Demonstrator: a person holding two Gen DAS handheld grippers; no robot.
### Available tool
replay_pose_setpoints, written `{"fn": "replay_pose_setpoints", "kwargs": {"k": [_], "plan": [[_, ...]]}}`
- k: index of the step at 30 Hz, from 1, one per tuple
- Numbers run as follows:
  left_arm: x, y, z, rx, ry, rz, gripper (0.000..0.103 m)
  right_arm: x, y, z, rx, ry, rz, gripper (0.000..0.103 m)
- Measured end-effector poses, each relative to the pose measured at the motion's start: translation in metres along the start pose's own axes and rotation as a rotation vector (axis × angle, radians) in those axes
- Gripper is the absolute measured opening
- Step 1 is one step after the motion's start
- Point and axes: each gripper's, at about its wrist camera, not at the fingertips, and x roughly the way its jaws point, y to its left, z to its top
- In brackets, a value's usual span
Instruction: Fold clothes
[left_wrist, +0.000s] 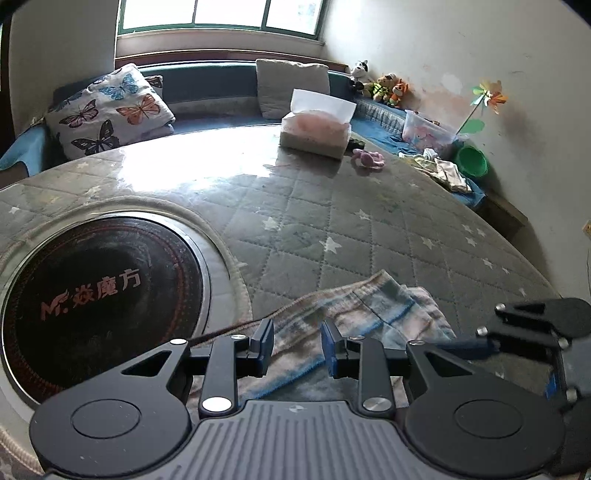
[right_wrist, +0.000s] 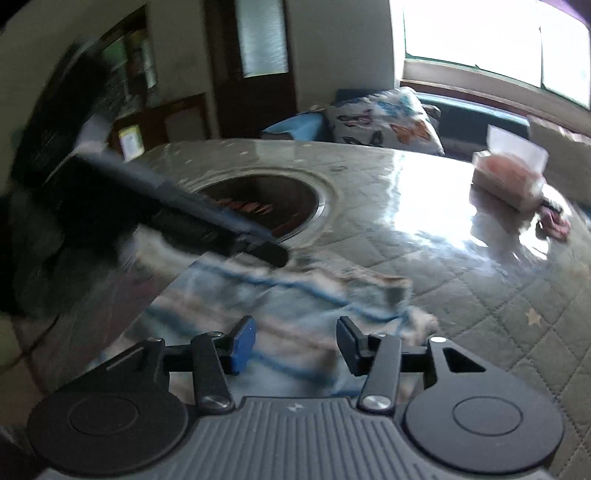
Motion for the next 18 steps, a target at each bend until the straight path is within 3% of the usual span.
{"fn": "replay_pose_setpoints", "kwargs": {"k": [2,9,18], "plan": [[-0.003,-0.002,-0.003,0.008,-0.001,-0.001,0.031,-0.006,0.016,-0.006,-0.06,-0.003,0.002,0.054],[-0.013,-0.009,-0.01,0.022,-0.011,-0.003,0.032,-0.014,0.073,-0.019,-0.195,-0.001,0.078,0.057],[-0.04,-0.004,-0.034,-0.014,-0.045,0.026,0.046,-0.015,0.122,-0.038,-0.293,-0.004,0.135,0.06]]}}
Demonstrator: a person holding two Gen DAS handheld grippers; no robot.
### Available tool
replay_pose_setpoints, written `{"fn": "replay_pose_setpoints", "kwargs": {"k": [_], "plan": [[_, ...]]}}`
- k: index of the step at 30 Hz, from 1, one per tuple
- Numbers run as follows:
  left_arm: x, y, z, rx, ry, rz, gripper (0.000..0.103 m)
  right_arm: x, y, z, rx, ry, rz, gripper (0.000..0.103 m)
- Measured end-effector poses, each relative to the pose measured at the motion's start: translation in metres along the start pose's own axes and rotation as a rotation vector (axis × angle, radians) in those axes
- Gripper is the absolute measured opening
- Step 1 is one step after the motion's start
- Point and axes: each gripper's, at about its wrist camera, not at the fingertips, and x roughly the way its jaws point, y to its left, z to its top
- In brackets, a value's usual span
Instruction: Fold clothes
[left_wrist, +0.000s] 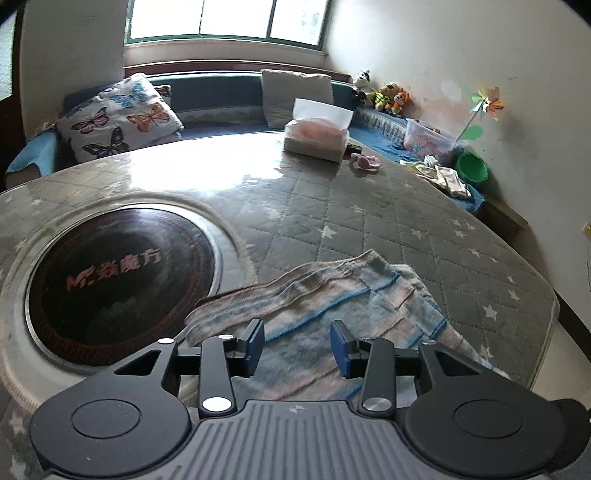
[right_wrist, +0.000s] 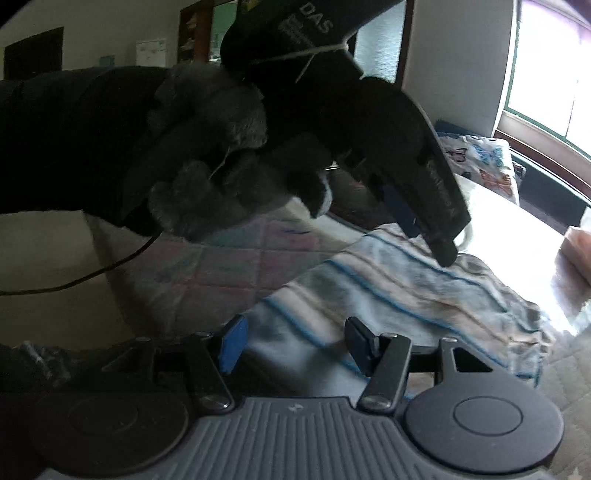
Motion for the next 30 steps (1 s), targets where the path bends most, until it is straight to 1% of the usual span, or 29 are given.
{"fn": "replay_pose_setpoints", "kwargs": {"k": [1,5,11,15,17,19,20,22,25,27,30], "plan": [[-0.004,0.001,-0.004,-0.004,-0.006,0.003,0.048,-0.002,0.002,-0.001,0.005,-0.005,-0.001,0.06],[-0.023,0.005,-0.023,-0.02,-0.021,0.007,0.05,-0.019,-0.005,-0.006,0.08,-0.029,-0.027,0.06],[-0.046,0.001,-0.055,0.0,-0.027,0.009,0.053,-0.052,-0.03,-0.023,0.228,-0.047,-0.149,0.063],[-0.05,-0.006,-0.077,0.038,-0.015,0.032,0.053,-0.067,-0.045,-0.04,0.329,-0.048,-0.22,0.063],[-0.049,-0.007,-0.085,0.048,-0.003,0.044,0.053,-0.069,-0.052,-0.049,0.379,-0.032,-0.237,0.064],[-0.048,-0.003,-0.087,0.033,0.009,0.052,0.053,-0.067,-0.058,-0.059,0.441,-0.014,-0.226,0.064],[-0.047,-0.002,-0.088,0.026,0.015,0.056,0.053,-0.067,-0.059,-0.059,0.446,-0.018,-0.223,0.064],[-0.049,0.001,-0.087,0.013,0.017,0.059,0.053,-0.068,-0.06,-0.055,0.431,-0.023,-0.217,0.064],[-0.053,0.005,-0.078,0.0,-0.011,0.058,0.053,-0.072,-0.068,-0.046,0.439,-0.05,-0.195,0.064],[-0.052,0.008,-0.071,-0.026,-0.017,0.057,0.053,-0.072,-0.078,-0.038,0.449,-0.072,-0.202,0.064],[-0.047,0.013,-0.062,-0.068,-0.022,0.064,0.053,-0.062,-0.097,-0.029,0.486,-0.089,-0.226,0.061]]}}
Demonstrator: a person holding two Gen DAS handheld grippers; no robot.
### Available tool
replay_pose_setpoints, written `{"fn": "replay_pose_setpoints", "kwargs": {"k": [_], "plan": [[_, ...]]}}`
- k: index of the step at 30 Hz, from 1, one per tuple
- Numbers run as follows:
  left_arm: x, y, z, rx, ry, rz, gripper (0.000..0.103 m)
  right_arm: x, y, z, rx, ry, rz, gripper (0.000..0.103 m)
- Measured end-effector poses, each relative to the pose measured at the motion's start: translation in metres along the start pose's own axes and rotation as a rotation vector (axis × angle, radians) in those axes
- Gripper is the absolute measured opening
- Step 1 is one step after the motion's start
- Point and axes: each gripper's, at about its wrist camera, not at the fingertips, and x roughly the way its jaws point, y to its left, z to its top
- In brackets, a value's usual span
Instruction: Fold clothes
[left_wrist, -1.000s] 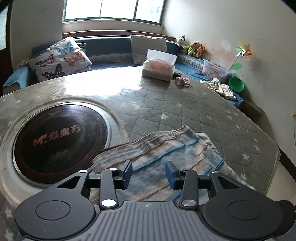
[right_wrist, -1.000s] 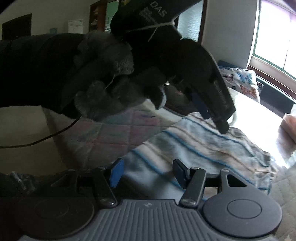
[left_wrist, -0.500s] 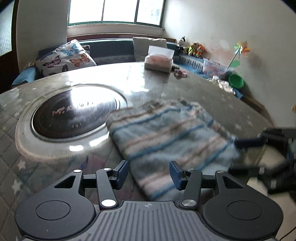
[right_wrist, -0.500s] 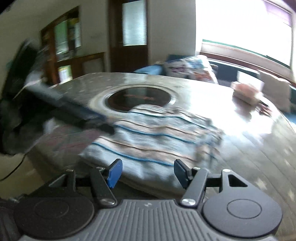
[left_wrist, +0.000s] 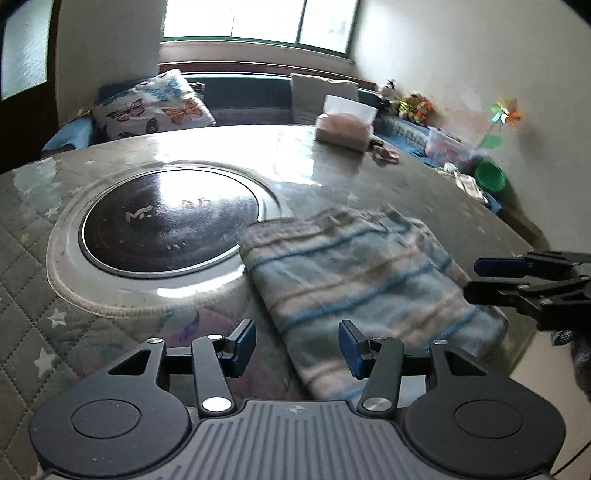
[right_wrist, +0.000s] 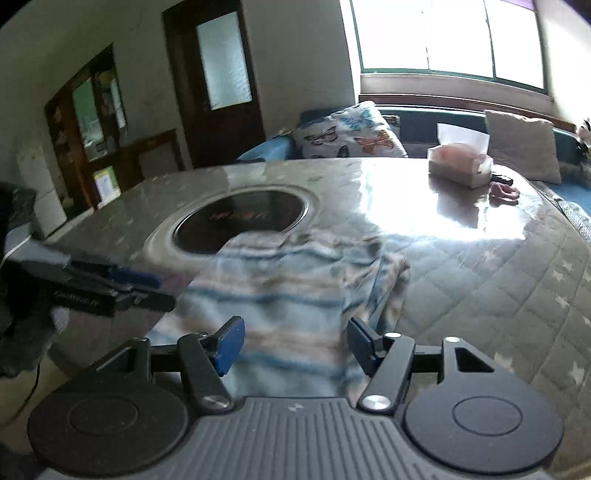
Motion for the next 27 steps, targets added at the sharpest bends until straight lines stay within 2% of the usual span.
{"fn": "replay_pose_setpoints", "kwargs": {"k": [2,11,13,15,16,24,27], "plan": [[0.005,0.003,0.005,-0.026,0.0,0.003,0.052,0.01,-0.007,0.007,0.03,0.0,-0.012,0.05],[0.032,0.016,0.012,-0.081,0.054,0.015,0.047,0.042,-0.033,0.004,0.092,0.041,-0.05,0.022],[0.033,0.019,0.012,-0.1,0.057,0.006,0.047,0.038,-0.034,0.006,0.112,0.028,-0.053,0.024],[0.034,0.022,0.014,-0.121,0.055,0.002,0.047,0.035,-0.036,0.009,0.118,0.011,-0.077,0.04],[0.035,0.023,0.015,-0.13,0.055,0.001,0.047,0.035,-0.037,0.011,0.121,0.007,-0.092,0.051],[0.041,0.023,0.02,-0.166,0.072,-0.029,0.047,0.054,-0.061,0.009,0.273,0.059,-0.059,0.051],[0.042,0.022,0.022,-0.173,0.075,-0.037,0.047,0.057,-0.06,0.008,0.282,0.065,-0.052,0.051]]}}
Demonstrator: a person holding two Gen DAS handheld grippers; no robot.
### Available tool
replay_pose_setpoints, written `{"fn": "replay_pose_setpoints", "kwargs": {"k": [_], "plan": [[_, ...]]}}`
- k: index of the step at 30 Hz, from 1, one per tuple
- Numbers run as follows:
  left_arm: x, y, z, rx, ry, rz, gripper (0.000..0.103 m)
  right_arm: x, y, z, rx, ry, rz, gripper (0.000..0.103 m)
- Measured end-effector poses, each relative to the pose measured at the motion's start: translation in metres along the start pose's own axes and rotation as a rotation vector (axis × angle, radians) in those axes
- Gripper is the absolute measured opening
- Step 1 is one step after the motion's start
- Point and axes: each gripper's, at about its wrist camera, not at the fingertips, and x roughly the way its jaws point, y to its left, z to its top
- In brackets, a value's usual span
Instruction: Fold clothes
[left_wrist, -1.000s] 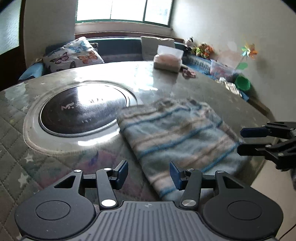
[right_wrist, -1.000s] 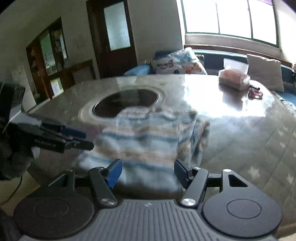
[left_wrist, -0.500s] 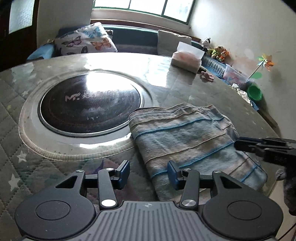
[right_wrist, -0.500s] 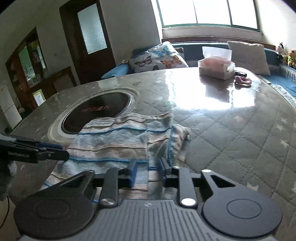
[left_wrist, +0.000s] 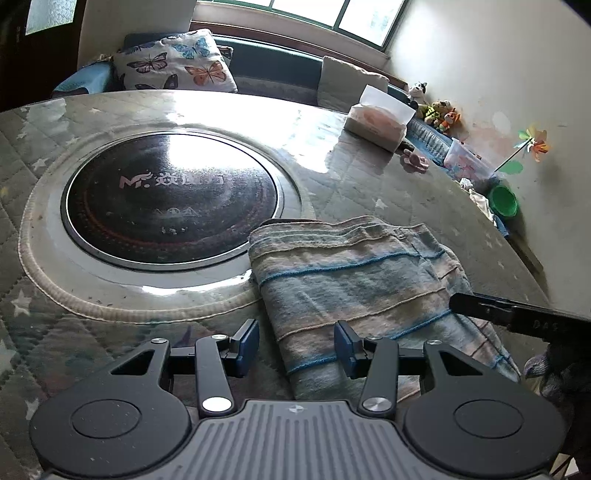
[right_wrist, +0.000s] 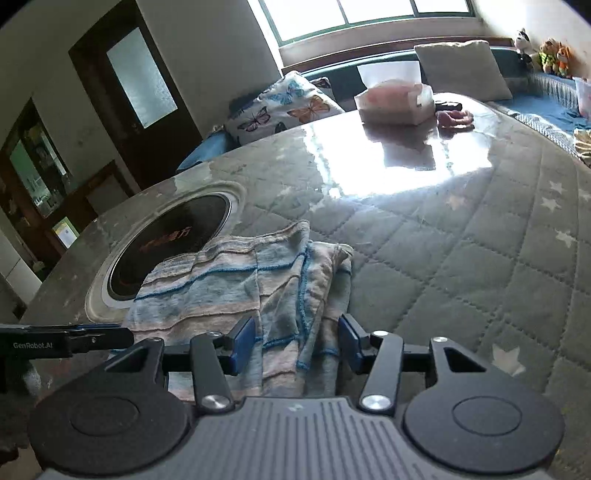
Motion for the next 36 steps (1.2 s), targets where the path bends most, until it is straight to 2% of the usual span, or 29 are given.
{"fn": "replay_pose_setpoints", "kwargs": {"k": [2,3,5,8,13,20,24,26,28,31,36], "plan": [[0.001,-0.001,0.001,-0.004,0.003,-0.003,0.045,0.001,0.0,0.0,0.006,0.004,0.006,0.04],[0.002,-0.002,0.001,-0.005,0.005,-0.005,0.043,0.001,-0.001,0.0,0.01,0.006,0.009,0.04],[0.003,-0.004,0.001,-0.004,0.008,-0.01,0.043,0.002,0.0,0.0,0.012,0.01,0.015,0.031],[0.004,-0.008,0.001,-0.001,0.014,-0.015,0.039,0.003,0.0,0.0,0.02,0.018,0.027,0.025],[0.005,-0.008,0.002,-0.006,0.021,-0.013,0.039,0.002,-0.001,0.0,0.033,0.018,0.038,0.024],[0.003,-0.009,0.0,-0.017,0.031,-0.009,0.043,0.004,-0.001,0.0,0.039,0.011,0.039,0.03],[0.004,-0.013,0.0,-0.014,0.032,-0.005,0.04,0.006,0.0,0.0,0.03,0.01,0.04,0.025],[0.005,-0.013,0.0,-0.015,0.032,0.0,0.032,0.006,-0.002,0.0,0.037,0.009,0.047,0.022],[0.006,-0.013,0.0,-0.02,0.035,0.001,0.018,0.004,-0.002,0.0,0.042,0.002,0.053,0.018],[0.004,-0.014,0.002,-0.025,0.032,-0.003,0.012,-0.001,-0.001,0.001,0.044,-0.016,0.066,0.015],[-0.006,-0.021,0.005,-0.001,0.008,-0.028,0.01,-0.015,0.002,0.005,0.035,-0.049,0.08,0.013]]}}
